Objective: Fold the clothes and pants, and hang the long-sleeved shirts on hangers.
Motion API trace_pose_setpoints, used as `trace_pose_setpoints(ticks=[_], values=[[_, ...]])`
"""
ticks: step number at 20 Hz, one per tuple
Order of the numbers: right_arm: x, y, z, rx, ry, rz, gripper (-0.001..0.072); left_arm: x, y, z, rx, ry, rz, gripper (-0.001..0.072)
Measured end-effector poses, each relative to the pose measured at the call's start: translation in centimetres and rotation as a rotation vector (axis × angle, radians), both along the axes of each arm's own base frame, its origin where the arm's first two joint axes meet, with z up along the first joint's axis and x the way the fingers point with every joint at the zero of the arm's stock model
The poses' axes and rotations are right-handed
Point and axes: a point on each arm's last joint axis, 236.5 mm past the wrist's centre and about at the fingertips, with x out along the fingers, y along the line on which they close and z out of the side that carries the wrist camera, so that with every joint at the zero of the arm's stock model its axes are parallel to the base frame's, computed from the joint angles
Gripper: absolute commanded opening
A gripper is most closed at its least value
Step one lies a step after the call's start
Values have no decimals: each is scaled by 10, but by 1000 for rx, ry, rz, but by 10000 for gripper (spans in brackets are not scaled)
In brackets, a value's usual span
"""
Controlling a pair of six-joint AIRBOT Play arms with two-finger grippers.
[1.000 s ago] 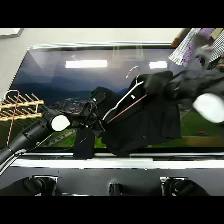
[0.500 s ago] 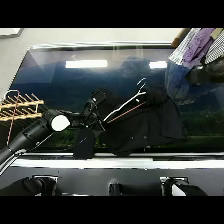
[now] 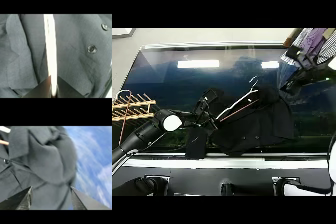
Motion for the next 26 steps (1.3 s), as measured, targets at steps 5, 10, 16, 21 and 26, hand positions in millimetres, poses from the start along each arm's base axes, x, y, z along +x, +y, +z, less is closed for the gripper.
trace_pose_setpoints(ticks=[5,10,16,21,26], values=[[13,28,-47,60,46,175,538,1,0,1,-3,-4,3,28],[21,60,-74,83,51,280,519,1,0,1,-4,-5,3,28],[27,81,-85,91,39,325,384,1,0,1,-3,-5,3,28],[30,84,-80,85,7,332,434,1,0,1,-3,-5,3,28],[36,70,-65,39,-46,309,507,1,0,1,-3,-3,2,28]])
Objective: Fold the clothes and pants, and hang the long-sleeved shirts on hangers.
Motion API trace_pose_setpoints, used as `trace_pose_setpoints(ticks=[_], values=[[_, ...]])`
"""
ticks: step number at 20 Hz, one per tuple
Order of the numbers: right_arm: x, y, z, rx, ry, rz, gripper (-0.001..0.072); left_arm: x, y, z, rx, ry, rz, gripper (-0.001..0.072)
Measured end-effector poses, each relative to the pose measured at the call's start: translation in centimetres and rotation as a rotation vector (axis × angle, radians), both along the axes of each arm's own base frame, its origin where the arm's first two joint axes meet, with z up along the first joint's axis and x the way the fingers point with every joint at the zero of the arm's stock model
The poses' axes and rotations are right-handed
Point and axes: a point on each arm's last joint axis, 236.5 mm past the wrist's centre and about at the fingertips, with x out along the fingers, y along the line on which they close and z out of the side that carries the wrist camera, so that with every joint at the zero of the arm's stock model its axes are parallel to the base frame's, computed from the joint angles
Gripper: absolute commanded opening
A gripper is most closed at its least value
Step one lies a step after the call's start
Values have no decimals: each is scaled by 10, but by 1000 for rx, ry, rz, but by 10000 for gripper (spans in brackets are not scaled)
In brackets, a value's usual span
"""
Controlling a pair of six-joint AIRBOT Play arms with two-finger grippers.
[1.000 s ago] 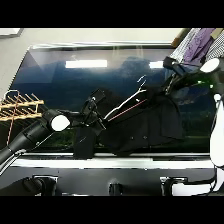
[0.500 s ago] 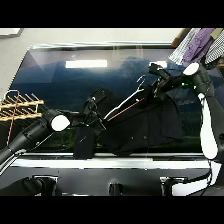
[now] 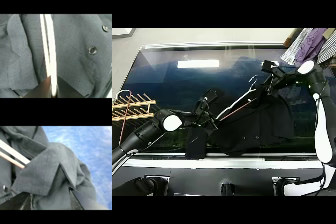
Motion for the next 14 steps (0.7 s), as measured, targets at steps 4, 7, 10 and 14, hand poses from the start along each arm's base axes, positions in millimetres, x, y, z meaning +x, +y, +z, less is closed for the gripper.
trace_pose_setpoints(ticks=[4,7,10,14], values=[[1,-15,1,-23,-6,-23,575,0,0,0,1,1,-1,28],[10,-21,4,-29,-40,-48,621,0,0,0,1,1,-1,28],[16,-22,0,-17,-44,-62,621,0,0,0,1,1,-1,28],[17,-12,-14,36,-4,-58,620,0,0,0,1,0,0,28]])
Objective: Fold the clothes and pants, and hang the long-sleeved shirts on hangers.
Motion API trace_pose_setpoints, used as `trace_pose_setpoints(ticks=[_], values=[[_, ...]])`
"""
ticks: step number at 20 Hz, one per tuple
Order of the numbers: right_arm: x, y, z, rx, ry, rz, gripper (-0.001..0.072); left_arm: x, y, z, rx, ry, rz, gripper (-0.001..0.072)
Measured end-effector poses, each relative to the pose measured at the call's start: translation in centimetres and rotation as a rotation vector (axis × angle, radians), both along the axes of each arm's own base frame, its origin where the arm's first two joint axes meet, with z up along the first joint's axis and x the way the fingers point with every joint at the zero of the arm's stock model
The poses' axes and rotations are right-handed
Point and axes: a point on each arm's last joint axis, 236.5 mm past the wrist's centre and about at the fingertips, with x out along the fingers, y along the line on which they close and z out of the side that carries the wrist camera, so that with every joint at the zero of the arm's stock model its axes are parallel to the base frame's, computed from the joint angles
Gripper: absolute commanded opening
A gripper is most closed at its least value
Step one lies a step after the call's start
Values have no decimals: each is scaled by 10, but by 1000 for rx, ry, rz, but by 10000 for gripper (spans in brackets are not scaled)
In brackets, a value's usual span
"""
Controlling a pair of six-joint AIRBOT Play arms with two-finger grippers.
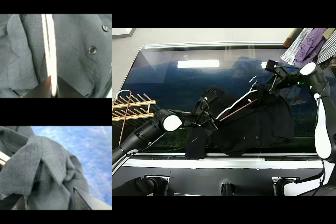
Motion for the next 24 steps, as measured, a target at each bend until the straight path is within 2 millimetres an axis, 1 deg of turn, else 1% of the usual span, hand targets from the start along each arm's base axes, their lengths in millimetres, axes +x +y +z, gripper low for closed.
trace_pose_setpoints(ticks=[3,6,7,8,9,11,12,13,14,17,18,19,21,22,24], values=[[-5,9,-7,38,35,24,619,0,0,0,0,0,0,28],[-9,14,-10,58,53,43,618,0,0,0,0,-1,0,28],[-9,16,-10,66,55,47,612,0,0,0,0,-1,0,29],[-9,17,-11,68,55,53,583,0,0,0,0,-1,0,28],[-9,18,-12,70,56,57,532,0,0,0,0,-1,0,28],[-10,24,-14,75,56,72,298,0,0,0,0,0,0,28],[-10,27,-14,76,55,80,206,0,0,0,0,0,0,28],[-10,30,-14,74,52,89,58,0,0,0,0,0,0,29],[-11,31,-15,64,46,105,45,0,-1,1,-6,3,6,31],[-15,32,-11,61,47,116,44,0,0,1,-4,1,3,37],[-16,31,-8,54,42,116,43,0,0,0,-2,0,2,80],[-16,31,-4,47,34,118,43,0,0,0,0,-1,0,174],[-22,29,7,31,25,129,42,0,0,0,-1,0,0,341],[-23,26,14,14,8,126,41,1,0,0,-4,4,9,394],[-25,20,27,-15,-9,103,41,3,2,1,-18,26,45,410]])
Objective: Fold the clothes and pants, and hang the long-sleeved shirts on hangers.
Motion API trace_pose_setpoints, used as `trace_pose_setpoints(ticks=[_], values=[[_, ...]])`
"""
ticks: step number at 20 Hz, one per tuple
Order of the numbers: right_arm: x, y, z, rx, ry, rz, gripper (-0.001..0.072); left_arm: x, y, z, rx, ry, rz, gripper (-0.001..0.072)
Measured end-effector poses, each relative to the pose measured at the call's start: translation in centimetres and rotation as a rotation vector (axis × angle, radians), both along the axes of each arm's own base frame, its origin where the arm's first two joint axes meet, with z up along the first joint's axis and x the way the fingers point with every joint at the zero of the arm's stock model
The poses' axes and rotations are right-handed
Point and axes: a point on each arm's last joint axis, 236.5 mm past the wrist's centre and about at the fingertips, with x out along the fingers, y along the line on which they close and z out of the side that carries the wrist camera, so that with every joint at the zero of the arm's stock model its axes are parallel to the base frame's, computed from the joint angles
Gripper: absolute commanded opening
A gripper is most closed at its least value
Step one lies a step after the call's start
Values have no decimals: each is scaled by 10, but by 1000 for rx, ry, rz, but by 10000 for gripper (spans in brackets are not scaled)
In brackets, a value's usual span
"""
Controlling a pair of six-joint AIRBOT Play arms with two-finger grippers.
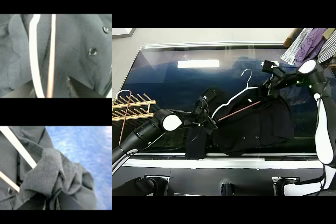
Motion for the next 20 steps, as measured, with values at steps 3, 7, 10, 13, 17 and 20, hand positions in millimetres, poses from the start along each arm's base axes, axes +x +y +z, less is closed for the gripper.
trace_pose_setpoints(ticks=[3,7,10,13,17,20], values=[[-3,-11,19,-27,-10,-73,40,10,5,3,-34,29,79,615],[-9,-25,47,-52,-33,-179,40,37,28,15,-106,72,257,669],[-13,-32,69,-40,-53,-265,40,67,65,39,-194,93,445,669],[-16,-36,87,10,-49,-376,40,83,110,51,-253,134,613,669],[-21,-36,101,79,-14,-487,41,73,128,23,-260,245,702,670],[-28,-36,105,108,22,-534,41,50,103,-11,-251,325,664,670]])
